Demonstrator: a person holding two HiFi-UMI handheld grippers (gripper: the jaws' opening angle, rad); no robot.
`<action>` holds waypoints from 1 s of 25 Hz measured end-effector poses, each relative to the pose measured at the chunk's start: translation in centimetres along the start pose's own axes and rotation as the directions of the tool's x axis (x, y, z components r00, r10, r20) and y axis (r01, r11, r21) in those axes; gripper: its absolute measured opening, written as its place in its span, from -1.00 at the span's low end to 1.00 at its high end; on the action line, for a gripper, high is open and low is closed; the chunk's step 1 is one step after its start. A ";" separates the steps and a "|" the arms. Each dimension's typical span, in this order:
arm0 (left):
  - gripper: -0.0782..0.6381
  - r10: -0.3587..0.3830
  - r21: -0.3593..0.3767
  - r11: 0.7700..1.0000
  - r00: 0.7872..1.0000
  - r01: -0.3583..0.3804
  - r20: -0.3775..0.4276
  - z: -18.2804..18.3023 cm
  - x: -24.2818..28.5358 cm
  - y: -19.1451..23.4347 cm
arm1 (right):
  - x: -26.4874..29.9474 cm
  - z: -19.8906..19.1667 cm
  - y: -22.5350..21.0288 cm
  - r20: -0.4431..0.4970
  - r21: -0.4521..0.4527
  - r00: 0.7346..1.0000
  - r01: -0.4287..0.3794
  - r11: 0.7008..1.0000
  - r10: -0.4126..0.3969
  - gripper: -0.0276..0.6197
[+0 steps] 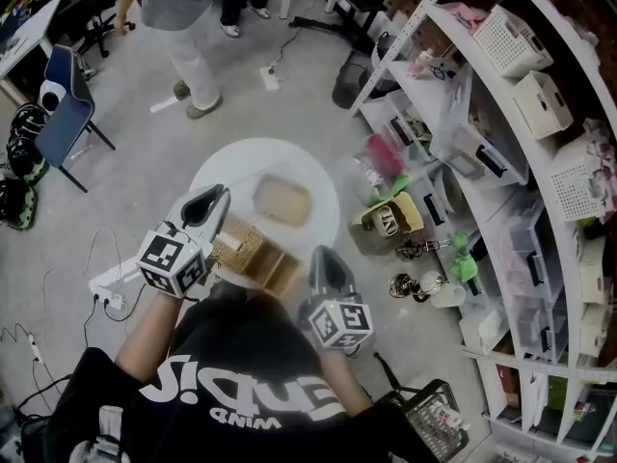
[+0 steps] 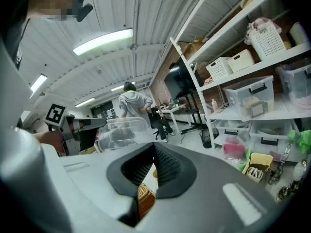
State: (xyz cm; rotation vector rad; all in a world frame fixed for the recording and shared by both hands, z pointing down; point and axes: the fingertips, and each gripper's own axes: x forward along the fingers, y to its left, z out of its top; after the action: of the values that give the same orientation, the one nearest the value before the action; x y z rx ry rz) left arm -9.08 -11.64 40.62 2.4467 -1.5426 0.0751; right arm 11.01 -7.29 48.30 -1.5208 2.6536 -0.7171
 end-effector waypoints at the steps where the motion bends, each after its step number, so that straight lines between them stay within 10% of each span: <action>1: -0.65 0.012 -0.005 1.000 1.000 -0.012 0.006 -0.1 -0.7 -0.2 | -0.2 -0.2 0.1 -0.006 -0.004 1.000 -0.008 1.000 0.008 -0.92; 13: -0.65 0.054 -0.001 0.999 0.998 -0.054 0.032 -0.2 -8.0 0.0 | -1.3 -0.7 3.2 -0.014 -0.035 1.000 -0.005 0.999 0.005 -0.92; 25: -0.65 -0.069 0.038 0.997 0.997 0.068 0.034 -2.1 -15.7 2.2 | -5.1 -4.2 11.7 0.042 -0.029 0.990 0.134 0.991 -0.133 -0.92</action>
State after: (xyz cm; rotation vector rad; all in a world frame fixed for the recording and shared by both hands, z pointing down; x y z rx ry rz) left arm -17.75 1.75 40.31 2.5404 -1.4825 0.0488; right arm 3.20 3.45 46.40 -1.7152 2.5662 -0.6454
